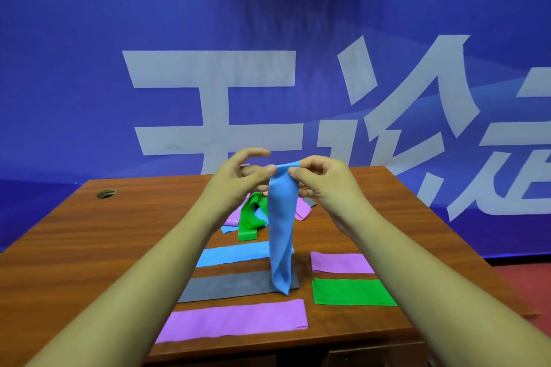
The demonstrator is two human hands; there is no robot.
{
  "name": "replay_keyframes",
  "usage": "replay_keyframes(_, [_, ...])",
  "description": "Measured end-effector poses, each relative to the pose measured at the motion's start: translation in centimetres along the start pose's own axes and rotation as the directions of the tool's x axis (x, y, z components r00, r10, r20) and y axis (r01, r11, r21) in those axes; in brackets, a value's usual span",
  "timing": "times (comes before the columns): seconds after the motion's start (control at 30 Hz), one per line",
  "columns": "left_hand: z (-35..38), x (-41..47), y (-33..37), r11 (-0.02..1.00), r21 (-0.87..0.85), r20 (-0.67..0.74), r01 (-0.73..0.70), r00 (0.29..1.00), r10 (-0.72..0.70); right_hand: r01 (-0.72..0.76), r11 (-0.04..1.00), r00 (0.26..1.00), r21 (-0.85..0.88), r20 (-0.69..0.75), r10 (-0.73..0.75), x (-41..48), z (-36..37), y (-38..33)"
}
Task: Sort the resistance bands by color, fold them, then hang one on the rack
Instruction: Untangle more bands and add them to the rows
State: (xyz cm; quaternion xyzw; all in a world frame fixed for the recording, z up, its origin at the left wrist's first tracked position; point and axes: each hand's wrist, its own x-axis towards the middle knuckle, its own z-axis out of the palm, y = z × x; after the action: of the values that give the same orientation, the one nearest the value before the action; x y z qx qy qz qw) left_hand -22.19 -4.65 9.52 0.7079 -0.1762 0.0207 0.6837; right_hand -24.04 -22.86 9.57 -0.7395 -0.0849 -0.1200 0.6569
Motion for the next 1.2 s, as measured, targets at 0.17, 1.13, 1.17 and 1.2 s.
replay_keyframes(0.17, [0.0,-0.4,0.8,0.956,0.238,-0.051,-0.170,0.981,0.188,0.021,0.998,1.000,-0.066,0.019,-0.020,-0.2,0.2,-0.5])
replay_keyframes(1.13, [-4.9,-4.5,-7.5,0.966,0.089,0.220,0.242,0.941,-0.256,0.004,0.987,1.000,-0.163,-0.030,-0.009,4.8,4.3,-2.0])
replay_keyframes(1.17, [-5.5,-4.9,-8.0,0.958,0.099,0.223,0.270,0.932,-0.286,-0.029,0.989,0.998,-0.148,-0.068,0.019,5.2,4.1,-1.2])
replay_keyframes(1.2, [-6.1,-5.3,-8.4,0.948,0.107,0.230,0.301,0.920,-0.318,-0.062,0.989,0.993,-0.136,-0.105,0.047,5.5,3.9,-0.2])
